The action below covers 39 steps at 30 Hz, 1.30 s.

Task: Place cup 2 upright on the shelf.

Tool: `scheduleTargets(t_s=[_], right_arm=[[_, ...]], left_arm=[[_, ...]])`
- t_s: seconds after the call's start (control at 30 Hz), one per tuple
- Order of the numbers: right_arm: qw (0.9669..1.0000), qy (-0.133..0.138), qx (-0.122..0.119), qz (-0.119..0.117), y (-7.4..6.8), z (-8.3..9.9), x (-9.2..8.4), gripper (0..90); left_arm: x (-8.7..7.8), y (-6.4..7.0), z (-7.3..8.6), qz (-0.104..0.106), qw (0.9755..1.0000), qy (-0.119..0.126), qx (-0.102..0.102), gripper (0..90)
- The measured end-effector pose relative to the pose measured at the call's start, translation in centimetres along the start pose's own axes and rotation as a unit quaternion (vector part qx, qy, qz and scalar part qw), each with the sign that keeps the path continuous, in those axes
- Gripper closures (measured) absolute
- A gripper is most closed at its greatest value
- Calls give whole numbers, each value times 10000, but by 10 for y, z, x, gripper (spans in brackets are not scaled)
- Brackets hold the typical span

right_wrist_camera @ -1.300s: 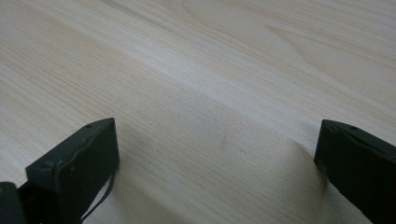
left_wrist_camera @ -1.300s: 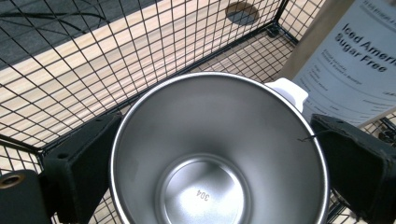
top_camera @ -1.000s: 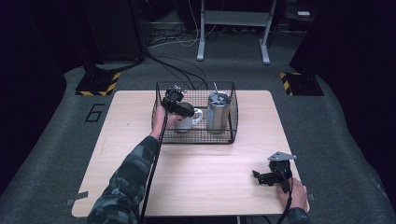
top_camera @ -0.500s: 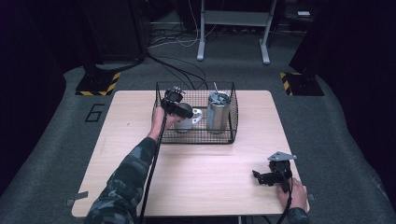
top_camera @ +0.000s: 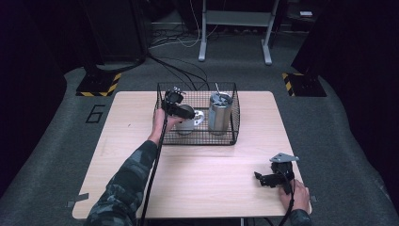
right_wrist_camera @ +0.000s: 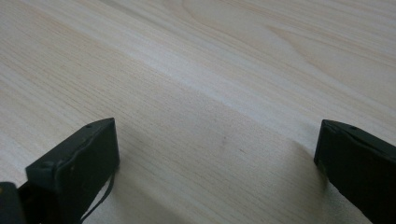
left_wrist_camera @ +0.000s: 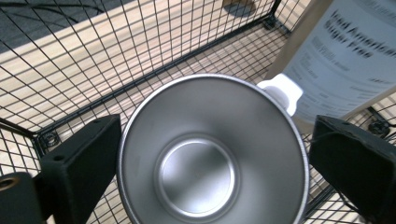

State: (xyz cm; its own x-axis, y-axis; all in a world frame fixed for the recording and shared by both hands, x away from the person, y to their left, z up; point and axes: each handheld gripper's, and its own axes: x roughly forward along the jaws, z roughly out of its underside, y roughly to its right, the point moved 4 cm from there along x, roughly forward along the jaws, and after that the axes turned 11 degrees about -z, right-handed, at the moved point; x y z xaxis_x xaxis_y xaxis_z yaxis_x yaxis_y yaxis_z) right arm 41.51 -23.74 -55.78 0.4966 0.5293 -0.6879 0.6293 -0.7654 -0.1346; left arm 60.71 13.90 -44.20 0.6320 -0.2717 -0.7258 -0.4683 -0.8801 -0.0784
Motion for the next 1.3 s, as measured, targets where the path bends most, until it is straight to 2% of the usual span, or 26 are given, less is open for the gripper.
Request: scheduleTargets(t_s=[0.13, 0.47, 0.8, 0.87, 1.0, 1.17, 1.3], right_arm=[[10000, 0, 2, 0, 0, 0, 0, 0], [10000, 0, 0, 0, 0, 0, 0, 0], [10000, 1, -1, 0, 0, 0, 0, 0], [10000, 2, -2, 1, 0, 0, 0, 0], [10000, 12, -4, 5, 0, 0, 0, 0], [10000, 1, -3, 1, 0, 0, 0, 0], [10000, 1, -3, 0, 0, 0, 0, 0]], left_arm=[[-7, 2, -2, 89, 9999, 66, 25, 5], [-39, 11, -9, 206, 9985, 405, 307, 9], [-80, 23, -2, 269, 9947, 834, 546, 11], [-91, 23, 4, 272, 9936, 874, 655, 12], [-103, 23, 15, 295, 9927, 936, 697, 11], [-117, 20, 33, 505, 9918, 1041, 543, 10], [-126, 18, 49, 512, 9914, 1106, 474, 10]])
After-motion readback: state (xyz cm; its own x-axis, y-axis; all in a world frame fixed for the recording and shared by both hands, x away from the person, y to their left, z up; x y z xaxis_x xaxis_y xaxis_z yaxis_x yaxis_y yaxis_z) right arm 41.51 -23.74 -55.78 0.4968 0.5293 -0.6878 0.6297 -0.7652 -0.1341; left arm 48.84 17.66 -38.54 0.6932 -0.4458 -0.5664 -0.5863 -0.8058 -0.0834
